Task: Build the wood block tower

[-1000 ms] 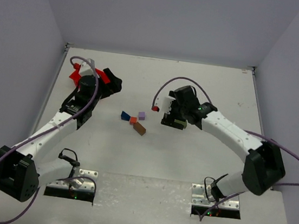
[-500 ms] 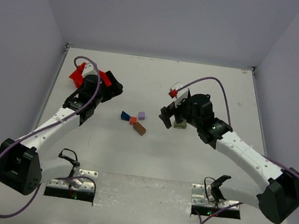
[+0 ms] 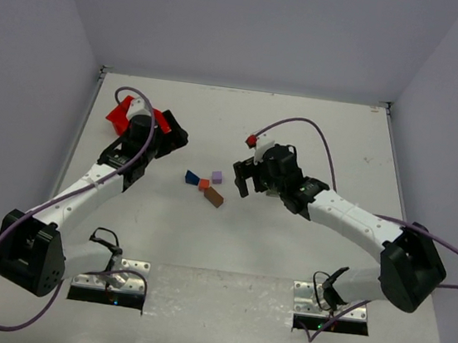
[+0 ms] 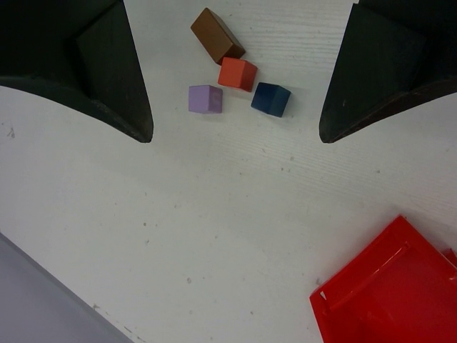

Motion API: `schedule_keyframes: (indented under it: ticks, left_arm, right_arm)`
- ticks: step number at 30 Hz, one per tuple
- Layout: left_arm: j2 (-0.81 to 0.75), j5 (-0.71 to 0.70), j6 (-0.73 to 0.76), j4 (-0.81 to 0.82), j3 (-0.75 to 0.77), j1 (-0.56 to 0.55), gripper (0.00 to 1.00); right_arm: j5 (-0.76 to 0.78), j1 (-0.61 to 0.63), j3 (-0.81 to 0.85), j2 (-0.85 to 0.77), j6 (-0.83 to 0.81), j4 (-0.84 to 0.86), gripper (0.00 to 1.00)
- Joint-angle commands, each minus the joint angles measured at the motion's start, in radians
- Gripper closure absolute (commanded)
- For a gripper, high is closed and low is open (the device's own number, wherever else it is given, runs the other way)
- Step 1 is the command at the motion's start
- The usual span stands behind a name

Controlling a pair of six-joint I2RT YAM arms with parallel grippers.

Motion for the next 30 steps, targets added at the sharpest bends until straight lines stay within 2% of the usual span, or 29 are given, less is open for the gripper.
schedule_keyframes:
  ticks: [1, 4, 9, 16, 20, 24, 28, 30]
  left_arm:
    - [0.018, 0.003, 0.008, 0.026, 0.023, 0.006, 0.0]
    - [0.026, -0.004, 0.015, 0.022, 0.025, 0.006, 0.0]
    - [0.031, -0.005, 0.016, 0.025, 0.026, 0.006, 0.0]
    - [0.033, -0.005, 0.022, 0.023, 0.025, 0.006, 0.0]
    - [0.033, -0.002, 0.024, 0.023, 0.025, 0.006, 0.0]
    - [0.033, 0.008, 0.03, 0.031, 0.021, 0.006, 0.0]
    - [0.034, 0.012, 0.034, 0.034, 0.018, 0.006, 0.0]
    - [0.033, 0.014, 0.033, 0.034, 0.018, 0.006, 0.0]
  right_arm:
    - [0.181, 0.056, 0.119, 0.083, 0.028, 0.015, 0.01]
    - [0.179, 0.066, 0.157, 0.137, 0.012, -0.045, 0.01]
    - [-0.017, 0.104, 0.178, 0.198, -0.084, -0.055, 0.01]
    - [-0.124, 0.148, 0.216, 0.319, -0.114, -0.033, 0.01]
    - [-0.1, 0.165, 0.262, 0.39, -0.124, -0.027, 0.01]
    - [-0.006, 0.21, 0.317, 0.471, -0.178, -0.059, 0.03]
    - [0.059, 0.229, 0.371, 0.542, -0.196, -0.083, 0.16]
    - [0.058, 0.231, 0.382, 0.56, -0.192, -0.085, 0.35]
